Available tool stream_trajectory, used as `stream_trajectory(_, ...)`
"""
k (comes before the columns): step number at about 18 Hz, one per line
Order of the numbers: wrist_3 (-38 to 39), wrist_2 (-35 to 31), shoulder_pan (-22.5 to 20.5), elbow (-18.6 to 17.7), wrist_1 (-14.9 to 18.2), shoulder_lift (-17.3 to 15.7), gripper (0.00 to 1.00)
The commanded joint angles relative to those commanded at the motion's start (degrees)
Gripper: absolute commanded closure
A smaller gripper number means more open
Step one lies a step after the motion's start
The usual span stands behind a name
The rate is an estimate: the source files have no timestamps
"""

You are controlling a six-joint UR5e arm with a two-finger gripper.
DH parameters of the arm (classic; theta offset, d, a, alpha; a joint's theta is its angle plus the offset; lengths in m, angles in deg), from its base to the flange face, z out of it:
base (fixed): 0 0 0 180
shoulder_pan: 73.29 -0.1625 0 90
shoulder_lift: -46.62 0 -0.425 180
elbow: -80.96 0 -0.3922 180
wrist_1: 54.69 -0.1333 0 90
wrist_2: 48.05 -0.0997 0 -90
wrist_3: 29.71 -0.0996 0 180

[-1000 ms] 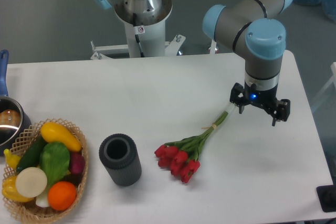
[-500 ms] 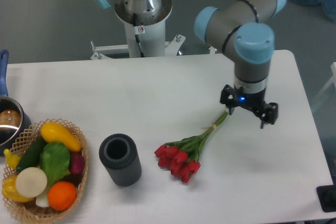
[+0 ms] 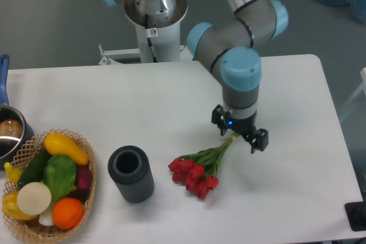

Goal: Pick up the flowers from the table
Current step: 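Move the open gripper over the green stems of the red tulips, then lower the gripper and close it around the tulip stems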

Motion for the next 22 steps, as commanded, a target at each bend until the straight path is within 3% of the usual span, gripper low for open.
stream_trajectory(9,1.1,-0.4,3.8,-0.3,0.5,2.3,0.0)
stream_trajectory(19,3.3,-0.4,4.7,-0.6,0.6,3.4,0.0)
stream_trajectory(22,3.6,-0.4,4.7,-0.7,0.6,3.4,0.09)
